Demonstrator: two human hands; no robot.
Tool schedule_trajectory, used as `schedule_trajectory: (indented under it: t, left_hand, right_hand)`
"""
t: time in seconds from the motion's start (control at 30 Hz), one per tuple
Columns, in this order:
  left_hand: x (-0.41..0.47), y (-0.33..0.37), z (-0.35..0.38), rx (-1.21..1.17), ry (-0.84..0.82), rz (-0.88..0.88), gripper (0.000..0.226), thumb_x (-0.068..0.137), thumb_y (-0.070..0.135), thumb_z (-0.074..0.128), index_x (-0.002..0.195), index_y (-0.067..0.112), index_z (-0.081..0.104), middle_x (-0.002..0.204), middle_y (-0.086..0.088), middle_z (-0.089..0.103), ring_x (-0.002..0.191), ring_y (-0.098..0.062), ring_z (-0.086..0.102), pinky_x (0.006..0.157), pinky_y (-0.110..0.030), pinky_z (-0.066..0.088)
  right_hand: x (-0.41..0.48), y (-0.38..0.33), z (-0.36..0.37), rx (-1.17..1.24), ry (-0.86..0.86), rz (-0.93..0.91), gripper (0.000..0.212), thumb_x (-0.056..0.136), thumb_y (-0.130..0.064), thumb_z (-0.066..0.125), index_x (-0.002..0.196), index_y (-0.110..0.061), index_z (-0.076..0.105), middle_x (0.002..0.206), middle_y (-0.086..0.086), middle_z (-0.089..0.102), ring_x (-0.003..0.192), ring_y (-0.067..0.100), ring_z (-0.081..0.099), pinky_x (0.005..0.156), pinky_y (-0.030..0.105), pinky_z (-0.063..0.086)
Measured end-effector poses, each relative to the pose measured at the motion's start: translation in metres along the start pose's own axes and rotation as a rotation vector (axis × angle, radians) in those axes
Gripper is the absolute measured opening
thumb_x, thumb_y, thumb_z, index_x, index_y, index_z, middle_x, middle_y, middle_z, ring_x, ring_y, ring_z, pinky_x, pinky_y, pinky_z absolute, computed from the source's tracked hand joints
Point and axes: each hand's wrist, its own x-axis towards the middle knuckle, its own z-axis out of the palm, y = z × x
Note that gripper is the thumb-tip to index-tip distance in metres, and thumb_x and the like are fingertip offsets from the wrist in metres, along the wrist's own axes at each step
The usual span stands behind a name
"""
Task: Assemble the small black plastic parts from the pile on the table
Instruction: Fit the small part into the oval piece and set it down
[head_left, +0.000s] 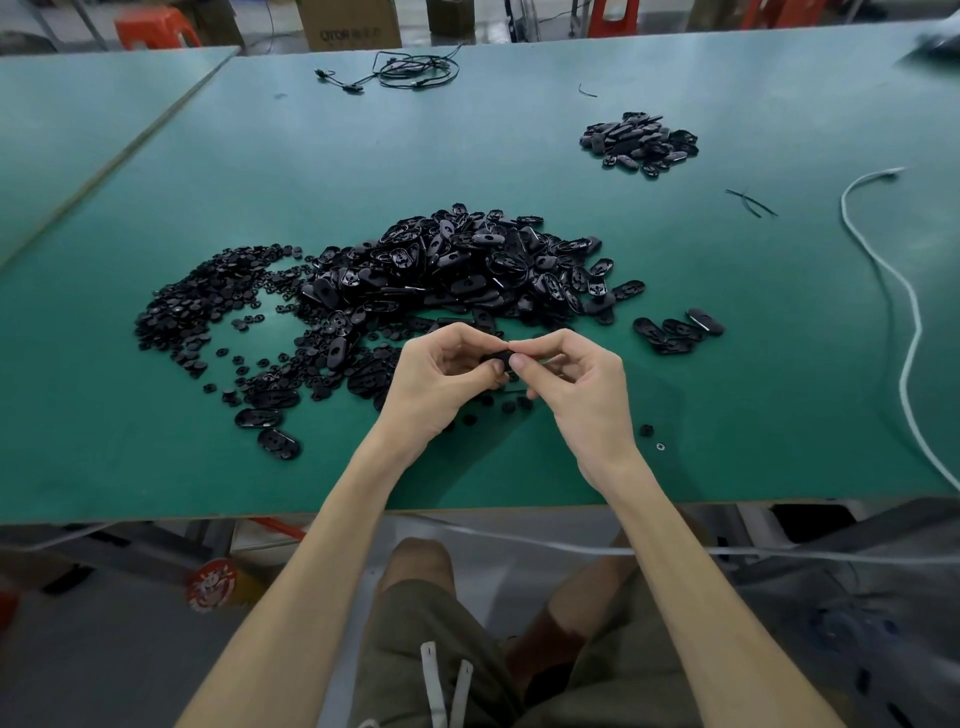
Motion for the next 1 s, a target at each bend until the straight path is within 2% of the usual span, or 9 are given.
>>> schedule_trajectory:
  t: [0.17,0.33,0.43,0.57,0.63,0.7,0.83,0.93,1.0]
  left_hand:
    - [-0.0009,0.0029,0.0003,-0.027,-0.007,-0.004,0.018,0.089,-0.008,0.075,0.101,0.004,0.077,0.090,-0.008,0.078,0.079,-0.017,0.073,0.080,-0.026,0.059]
    - [-0.0022,0.0049,0.0012,-0.037,0.002,-0.002,0.017,0.089,-0.010,0.074,0.105,-0.005,0.075,0.090,-0.017,0.077,0.078,-0.019,0.072,0.082,-0.030,0.061]
    - [-0.0028,0.0054,0.0016,-0.035,0.008,-0.001,0.017,0.089,-0.008,0.075,0.106,-0.006,0.074,0.089,-0.013,0.077,0.079,-0.019,0.073,0.082,-0.029,0.061]
    - [-0.0025,0.0053,0.0023,-0.014,0.012,0.009,0.018,0.090,0.000,0.077,0.108,0.002,0.076,0.091,-0.007,0.080,0.083,-0.019,0.076,0.080,-0.026,0.060]
    - [-0.0014,0.0051,0.0035,0.012,0.048,0.023,0.019,0.092,0.007,0.077,0.111,0.009,0.076,0.099,-0.004,0.080,0.091,-0.020,0.077,0.085,-0.028,0.060]
    - [0.0000,0.0031,0.0027,0.071,0.140,0.046,0.019,0.096,0.009,0.073,0.114,0.014,0.076,0.107,-0.001,0.079,0.099,-0.019,0.075,0.091,-0.030,0.059]
    - [0.0007,0.0011,-0.0018,0.261,0.334,0.028,0.032,0.098,-0.006,0.062,0.115,0.018,0.074,0.118,0.000,0.070,0.105,-0.010,0.066,0.096,-0.024,0.054]
    - [0.0004,0.0040,0.0030,0.478,0.254,0.056,0.031,0.097,-0.005,0.064,0.117,0.017,0.072,0.120,0.003,0.063,0.104,-0.008,0.060,0.094,-0.018,0.049]
    - [0.0005,0.0037,0.0078,0.610,0.185,0.080,0.026,0.097,0.000,0.066,0.119,0.012,0.071,0.122,0.002,0.060,0.114,-0.012,0.055,0.103,-0.024,0.045]
  right_hand:
    - [-0.0005,-0.0016,-0.0015,0.013,-0.004,-0.006,0.011,0.091,-0.005,0.077,0.094,-0.016,0.079,0.083,0.001,0.078,0.068,0.008,0.068,0.068,0.022,0.054]
    - [0.0000,-0.0017,-0.0013,-0.013,-0.004,-0.006,0.013,0.091,-0.007,0.078,0.092,-0.020,0.078,0.080,-0.002,0.077,0.065,0.009,0.064,0.066,0.024,0.052]
    - [0.0003,-0.0018,-0.0014,-0.020,0.008,-0.001,0.013,0.091,-0.008,0.078,0.092,-0.021,0.078,0.080,-0.001,0.076,0.064,0.011,0.061,0.065,0.026,0.053]
    - [-0.0004,-0.0029,-0.0008,0.015,0.021,-0.004,0.012,0.093,-0.008,0.075,0.097,-0.019,0.077,0.084,0.000,0.076,0.065,0.014,0.061,0.065,0.027,0.053]
    - [-0.0006,-0.0034,-0.0004,0.021,0.068,-0.018,0.014,0.096,-0.008,0.072,0.104,-0.019,0.075,0.082,-0.004,0.072,0.063,0.015,0.061,0.062,0.025,0.050]
    - [0.0000,-0.0028,-0.0008,0.047,0.196,-0.009,0.016,0.099,-0.007,0.067,0.107,-0.020,0.073,0.080,-0.005,0.067,0.061,0.013,0.060,0.058,0.023,0.048]
    - [0.0025,-0.0027,-0.0049,0.176,0.437,0.061,0.017,0.103,-0.004,0.060,0.102,-0.015,0.073,0.077,-0.001,0.064,0.063,0.012,0.060,0.060,0.026,0.051]
    - [0.0026,-0.0023,-0.0029,0.154,0.407,0.069,0.018,0.102,-0.005,0.061,0.101,-0.016,0.075,0.067,-0.006,0.066,0.063,0.010,0.061,0.061,0.023,0.052]
    - [0.0022,-0.0018,-0.0017,0.142,0.393,0.074,0.018,0.102,-0.006,0.061,0.101,-0.017,0.076,0.065,-0.007,0.067,0.063,0.009,0.061,0.061,0.022,0.052]
